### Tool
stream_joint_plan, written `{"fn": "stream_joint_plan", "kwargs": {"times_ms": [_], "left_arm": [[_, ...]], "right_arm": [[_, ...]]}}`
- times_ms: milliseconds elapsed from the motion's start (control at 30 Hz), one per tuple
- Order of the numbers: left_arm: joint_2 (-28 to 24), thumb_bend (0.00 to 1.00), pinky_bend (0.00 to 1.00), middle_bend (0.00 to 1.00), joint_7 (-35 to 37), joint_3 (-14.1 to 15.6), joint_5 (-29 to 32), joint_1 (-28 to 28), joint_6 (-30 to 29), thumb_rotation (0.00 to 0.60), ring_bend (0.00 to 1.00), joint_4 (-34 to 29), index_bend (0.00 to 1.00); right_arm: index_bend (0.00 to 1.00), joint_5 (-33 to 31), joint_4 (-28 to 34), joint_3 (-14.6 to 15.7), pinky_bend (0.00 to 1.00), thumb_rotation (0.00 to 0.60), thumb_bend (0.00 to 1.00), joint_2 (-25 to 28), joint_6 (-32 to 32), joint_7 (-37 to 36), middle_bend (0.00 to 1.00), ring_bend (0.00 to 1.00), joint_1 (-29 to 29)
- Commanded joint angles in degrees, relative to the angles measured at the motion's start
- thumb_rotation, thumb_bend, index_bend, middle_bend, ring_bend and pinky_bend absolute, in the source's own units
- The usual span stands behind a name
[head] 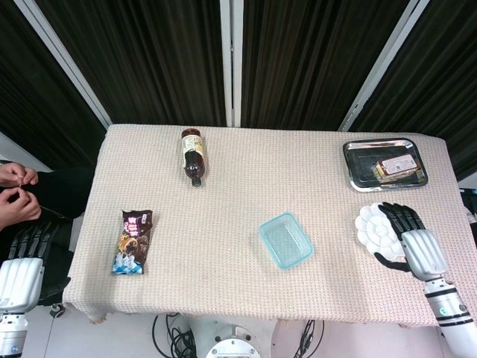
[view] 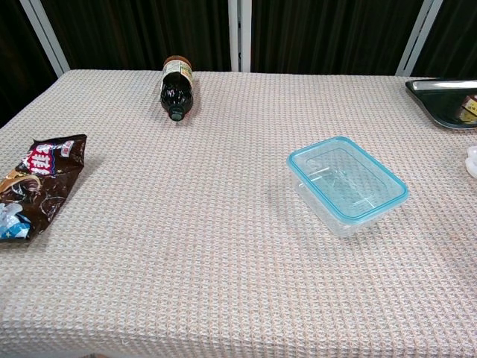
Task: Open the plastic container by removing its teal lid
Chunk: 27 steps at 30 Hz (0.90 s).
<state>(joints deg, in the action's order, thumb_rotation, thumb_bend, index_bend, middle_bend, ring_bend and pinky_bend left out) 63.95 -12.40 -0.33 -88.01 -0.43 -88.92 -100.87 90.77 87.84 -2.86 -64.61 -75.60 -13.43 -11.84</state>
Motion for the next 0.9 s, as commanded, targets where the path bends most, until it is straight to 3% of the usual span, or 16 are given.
{"fn": "stream_joint_plan", "kwargs": {"times_ms": [33, 233, 633, 900], "left_arm": [[-0.13, 0.05, 0.0, 0.0, -0.22, 0.1, -0.02, 0.15, -0.14, 0.6, 0.0, -0.21, 0.0], [-0.43, 0.05, 0.0, 0.0, -0.54, 0.16, -0.03, 0.43, -0.52, 0.6, 0.0, -0.74, 0.0], [-0.82, 0.05, 0.0, 0.0, -0.33, 0.26, 0.42, 0.88, -0.71, 0.6, 0.0, -0.84, 0.0], [-0.95, 0.05, 0.0, 0.0, 0.47, 0.37, 0.58, 1.13, -0.76, 0.6, 0.0, -0.35, 0.0]], "right_arm": [[0.0, 0.23, -1.81, -0.33, 0.0, 0.6, 0.12, -2.25, 2.92, 0.26, 0.05, 0.0, -2.56], [0.0, 0.9, -6.93, -1.02, 0.0, 0.6, 0.12, -8.07, 7.76, 1.12, 0.04, 0.0, -7.51], [0.0, 5.47, -17.77, -1.1, 0.0, 0.6, 0.03, -21.42, 9.81, 1.13, 0.0, 0.0, -15.78], [0.0, 8.86, -19.04, -0.9, 0.0, 0.6, 0.02, -27.35, 9.41, 0.11, 0.0, 0.0, -20.79]]}}
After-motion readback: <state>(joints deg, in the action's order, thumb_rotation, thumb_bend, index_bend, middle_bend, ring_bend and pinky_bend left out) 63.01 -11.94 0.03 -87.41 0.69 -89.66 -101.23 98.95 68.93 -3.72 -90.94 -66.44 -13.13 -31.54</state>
